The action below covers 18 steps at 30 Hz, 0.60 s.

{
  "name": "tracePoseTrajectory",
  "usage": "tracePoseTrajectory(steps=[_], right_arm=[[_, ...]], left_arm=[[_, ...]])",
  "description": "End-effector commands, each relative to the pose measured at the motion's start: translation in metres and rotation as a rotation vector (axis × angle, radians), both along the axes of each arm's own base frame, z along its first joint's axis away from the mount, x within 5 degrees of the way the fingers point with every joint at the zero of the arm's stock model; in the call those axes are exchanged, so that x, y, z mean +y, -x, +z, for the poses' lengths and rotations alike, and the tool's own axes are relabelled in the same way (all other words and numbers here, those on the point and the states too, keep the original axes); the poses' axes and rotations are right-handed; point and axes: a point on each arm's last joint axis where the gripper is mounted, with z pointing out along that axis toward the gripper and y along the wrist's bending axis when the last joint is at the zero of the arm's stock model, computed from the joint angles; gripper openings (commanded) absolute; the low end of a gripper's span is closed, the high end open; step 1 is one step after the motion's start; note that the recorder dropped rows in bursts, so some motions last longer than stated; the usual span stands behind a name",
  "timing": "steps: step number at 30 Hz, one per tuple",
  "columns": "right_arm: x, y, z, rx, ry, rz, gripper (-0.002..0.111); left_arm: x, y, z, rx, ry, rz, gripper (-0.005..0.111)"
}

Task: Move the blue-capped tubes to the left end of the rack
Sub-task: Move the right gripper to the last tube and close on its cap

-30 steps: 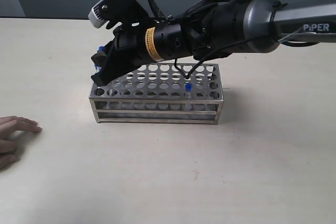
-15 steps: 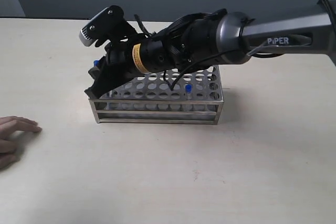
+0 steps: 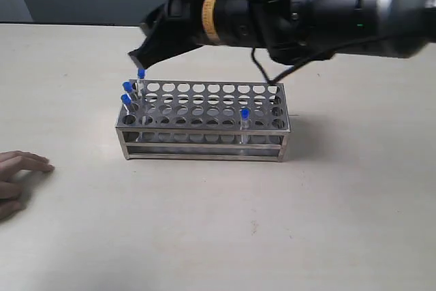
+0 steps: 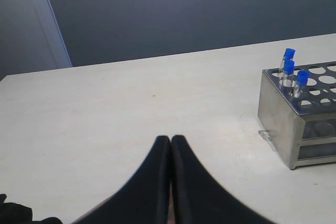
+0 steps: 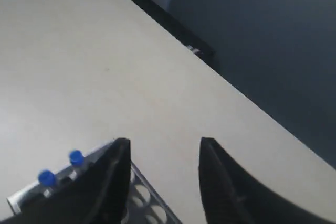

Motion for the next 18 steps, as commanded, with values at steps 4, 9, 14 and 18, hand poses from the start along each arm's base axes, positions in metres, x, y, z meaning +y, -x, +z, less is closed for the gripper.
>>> tracePoseTrajectory(steps=[4,9,14,18], right_arm=[[-0.08,0.036,-0.039,0.154,0.082,-0.198,0.042],[-0.086,0.042,-0.052,0.201,0.097,-0.209,0.042],[-0.089,0.043,-0.057,0.208,0.11,-0.221,0.042],[-0.089,0.043,-0.057,0.211,0.107,-0.223,0.045]], left_arm=[[0.0,0.0,0.002,-0.01,0.005,-0.006,0.001],[0.0,0.0,0.002,-0.01,0.005,-0.006,0.001],[0.0,0.0,0.002,-0.01,0.005,-0.006,0.001],[0.0,0.0,0.002,-0.01,0.005,-0.006,0.001]])
